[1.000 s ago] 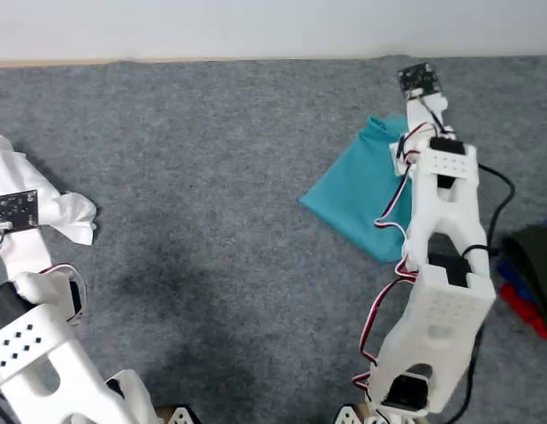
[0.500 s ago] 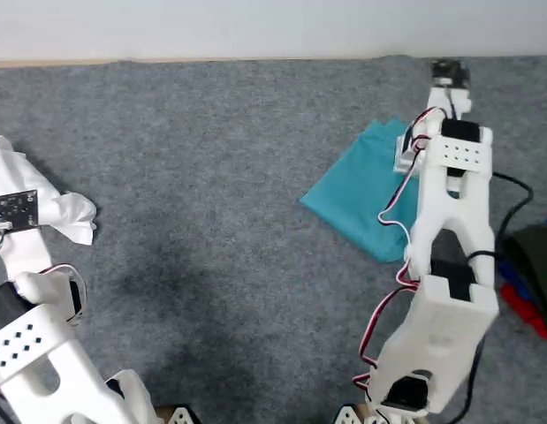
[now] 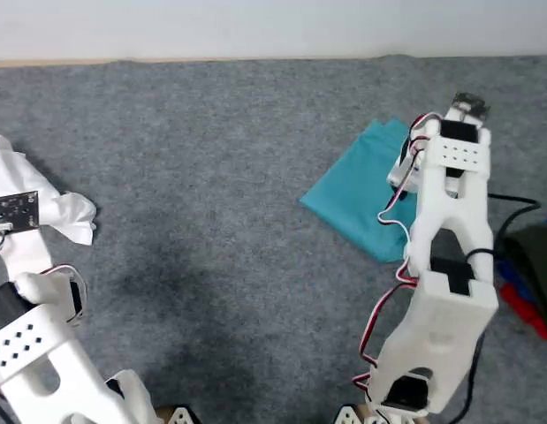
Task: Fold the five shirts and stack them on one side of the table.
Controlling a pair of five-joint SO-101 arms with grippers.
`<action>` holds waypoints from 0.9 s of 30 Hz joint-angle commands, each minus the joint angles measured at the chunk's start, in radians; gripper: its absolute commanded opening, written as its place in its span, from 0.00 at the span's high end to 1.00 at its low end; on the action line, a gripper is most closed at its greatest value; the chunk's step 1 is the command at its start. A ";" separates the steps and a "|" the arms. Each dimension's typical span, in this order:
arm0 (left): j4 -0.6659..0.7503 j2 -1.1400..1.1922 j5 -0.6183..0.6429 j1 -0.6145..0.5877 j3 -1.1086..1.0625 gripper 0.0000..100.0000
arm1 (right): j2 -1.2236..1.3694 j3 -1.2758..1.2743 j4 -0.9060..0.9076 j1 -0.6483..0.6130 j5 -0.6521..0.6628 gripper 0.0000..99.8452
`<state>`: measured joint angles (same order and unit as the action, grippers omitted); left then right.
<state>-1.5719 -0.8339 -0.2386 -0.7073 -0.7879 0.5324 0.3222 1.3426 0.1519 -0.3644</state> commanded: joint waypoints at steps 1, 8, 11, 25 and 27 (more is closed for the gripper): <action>0.020 -0.018 -0.005 0.008 0.005 1.00 | 0.048 0.023 -0.070 -0.007 -0.023 0.68; 0.021 -0.018 -0.005 0.008 0.005 1.00 | 0.185 0.026 -0.185 -0.015 -0.029 0.68; 0.025 -0.018 -0.005 0.008 0.004 1.00 | 0.196 0.028 -0.203 -0.016 -0.029 0.68; 0.025 -0.018 -0.005 0.008 0.004 1.00 | 0.199 0.029 -0.199 -0.024 -0.021 0.99; 0.025 -0.018 -0.005 0.008 0.004 1.00 | 0.197 0.029 -0.197 -0.024 -0.021 0.98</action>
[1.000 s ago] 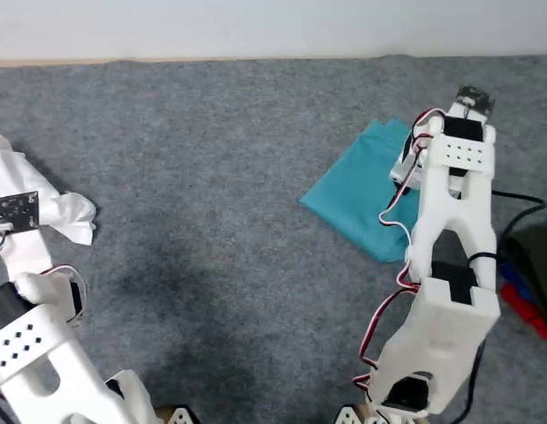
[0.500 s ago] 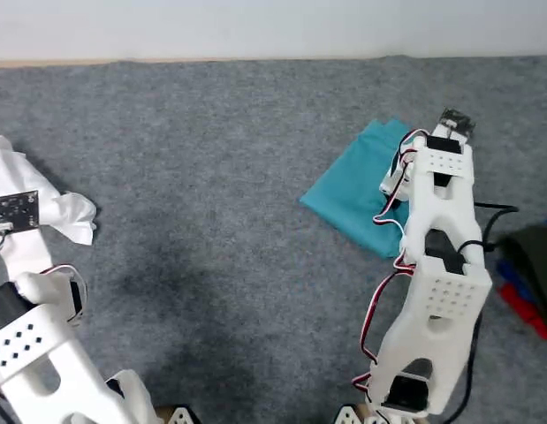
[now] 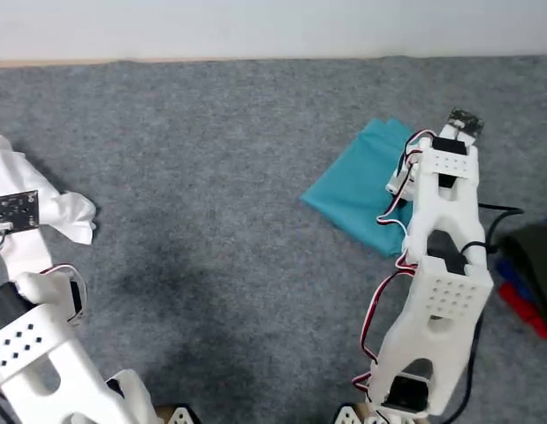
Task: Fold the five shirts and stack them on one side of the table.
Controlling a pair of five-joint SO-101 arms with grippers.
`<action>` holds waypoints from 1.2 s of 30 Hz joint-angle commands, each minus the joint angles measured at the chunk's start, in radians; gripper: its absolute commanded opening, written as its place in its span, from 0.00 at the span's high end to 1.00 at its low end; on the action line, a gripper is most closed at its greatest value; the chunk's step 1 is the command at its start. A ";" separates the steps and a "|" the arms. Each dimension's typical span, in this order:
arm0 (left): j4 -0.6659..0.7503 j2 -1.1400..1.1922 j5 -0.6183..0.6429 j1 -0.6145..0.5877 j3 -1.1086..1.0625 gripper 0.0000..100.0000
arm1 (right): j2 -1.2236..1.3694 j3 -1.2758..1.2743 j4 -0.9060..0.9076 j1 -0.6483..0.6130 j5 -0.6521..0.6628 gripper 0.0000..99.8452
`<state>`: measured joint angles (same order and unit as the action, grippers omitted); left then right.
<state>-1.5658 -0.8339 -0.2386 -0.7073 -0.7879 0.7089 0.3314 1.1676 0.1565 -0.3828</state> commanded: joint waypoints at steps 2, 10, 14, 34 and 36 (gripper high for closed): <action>0.017 -0.018 -0.005 0.008 0.004 1.00 | 0.019 0.020 -0.022 -0.028 -0.003 0.99; 0.014 -0.018 -0.005 0.008 0.004 1.00 | -0.179 0.018 0.022 -0.028 -0.005 0.99; 0.014 -0.018 -0.005 0.008 0.004 1.00 | -0.291 0.018 0.022 -0.021 -0.003 0.99; 0.012 -0.018 -0.005 0.008 0.004 1.00 | -0.573 0.017 0.137 0.122 0.011 0.99; 0.012 -0.018 -0.005 0.008 0.004 1.00 | -0.575 0.018 0.159 0.150 0.041 0.99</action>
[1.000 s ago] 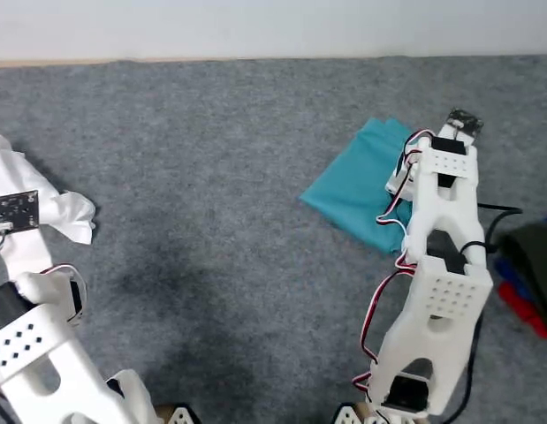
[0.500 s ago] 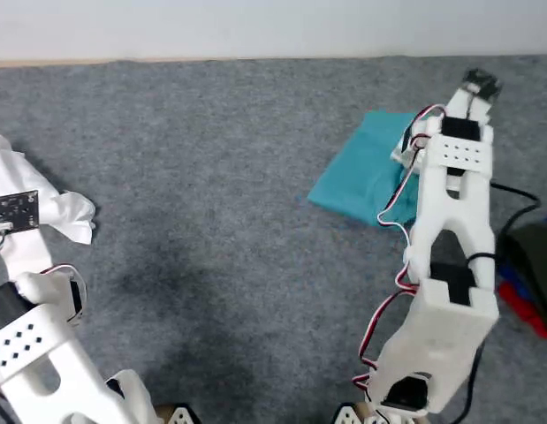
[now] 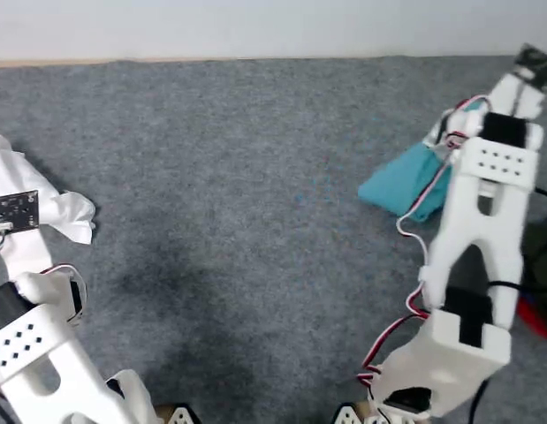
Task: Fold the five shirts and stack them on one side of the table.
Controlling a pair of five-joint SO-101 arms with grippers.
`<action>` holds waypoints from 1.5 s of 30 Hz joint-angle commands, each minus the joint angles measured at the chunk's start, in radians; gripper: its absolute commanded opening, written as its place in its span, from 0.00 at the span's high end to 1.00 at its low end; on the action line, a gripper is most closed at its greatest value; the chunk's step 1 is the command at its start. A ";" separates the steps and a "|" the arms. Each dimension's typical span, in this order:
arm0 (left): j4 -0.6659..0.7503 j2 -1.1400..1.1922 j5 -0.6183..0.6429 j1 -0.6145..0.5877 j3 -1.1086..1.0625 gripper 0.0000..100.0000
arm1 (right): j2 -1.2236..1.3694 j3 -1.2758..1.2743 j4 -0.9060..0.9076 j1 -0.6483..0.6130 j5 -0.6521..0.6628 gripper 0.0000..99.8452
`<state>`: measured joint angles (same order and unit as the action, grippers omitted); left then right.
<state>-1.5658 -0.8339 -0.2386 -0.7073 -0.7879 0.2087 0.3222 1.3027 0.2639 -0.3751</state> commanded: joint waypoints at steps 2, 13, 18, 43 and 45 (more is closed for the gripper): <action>0.012 -0.018 -0.005 0.008 0.004 1.00 | -0.076 0.028 0.042 0.073 0.048 0.99; 0.012 -0.018 -0.005 0.008 0.004 1.00 | -0.139 0.028 0.048 0.239 0.155 0.99; 0.012 -0.018 -0.005 0.008 0.004 1.00 | -0.142 0.058 0.054 0.289 0.173 0.99; 0.003 -0.018 -0.005 0.002 0.007 1.00 | -0.110 0.132 -0.173 0.433 0.203 0.99; 0.003 -0.018 -0.005 0.002 0.007 1.00 | -0.101 0.132 -0.153 0.456 0.204 0.99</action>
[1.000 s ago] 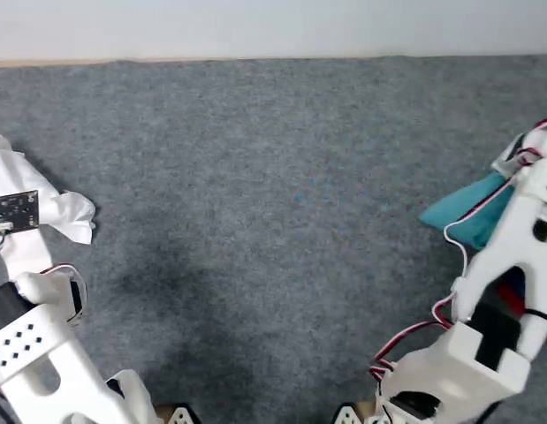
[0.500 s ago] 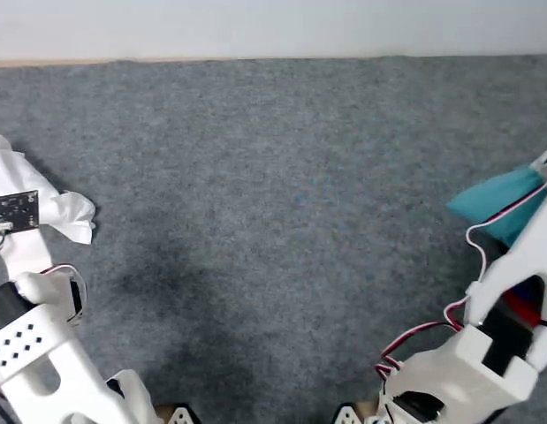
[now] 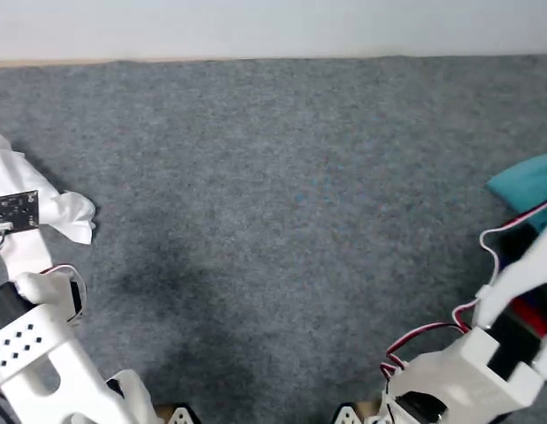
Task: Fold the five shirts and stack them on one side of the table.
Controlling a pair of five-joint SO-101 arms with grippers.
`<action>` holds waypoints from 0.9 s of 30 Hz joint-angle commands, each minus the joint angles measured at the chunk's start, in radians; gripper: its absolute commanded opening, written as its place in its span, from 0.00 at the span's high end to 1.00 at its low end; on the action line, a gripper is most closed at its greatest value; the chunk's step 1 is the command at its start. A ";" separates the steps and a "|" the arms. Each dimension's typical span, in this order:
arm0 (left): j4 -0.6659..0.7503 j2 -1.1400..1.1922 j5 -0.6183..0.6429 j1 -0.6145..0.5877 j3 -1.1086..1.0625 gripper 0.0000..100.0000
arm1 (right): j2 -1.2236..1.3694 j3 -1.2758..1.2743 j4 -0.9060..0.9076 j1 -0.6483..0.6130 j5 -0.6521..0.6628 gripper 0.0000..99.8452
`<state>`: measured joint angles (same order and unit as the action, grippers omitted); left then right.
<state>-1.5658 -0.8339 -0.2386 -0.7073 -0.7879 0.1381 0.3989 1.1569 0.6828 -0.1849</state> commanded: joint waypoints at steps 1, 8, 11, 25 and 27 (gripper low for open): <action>0.003 -0.018 -0.005 0.002 0.008 1.00 | -0.027 0.055 0.012 0.051 0.015 0.99; 0.003 -0.018 -0.005 0.002 0.008 1.00 | 0.024 0.049 0.166 0.159 0.143 0.99; 0.003 -0.018 -0.005 0.002 0.008 1.00 | 0.039 0.049 0.234 0.229 0.218 0.99; 0.006 -0.018 -0.005 0.006 0.007 1.00 | 0.272 0.051 0.360 0.518 0.445 0.99; 0.006 -0.018 -0.005 0.006 0.007 1.00 | 0.315 0.051 0.321 0.536 0.456 0.99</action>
<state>-1.5658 -0.8339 -0.2386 -0.7073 -0.7879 0.4388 0.4020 1.5159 1.1815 0.2463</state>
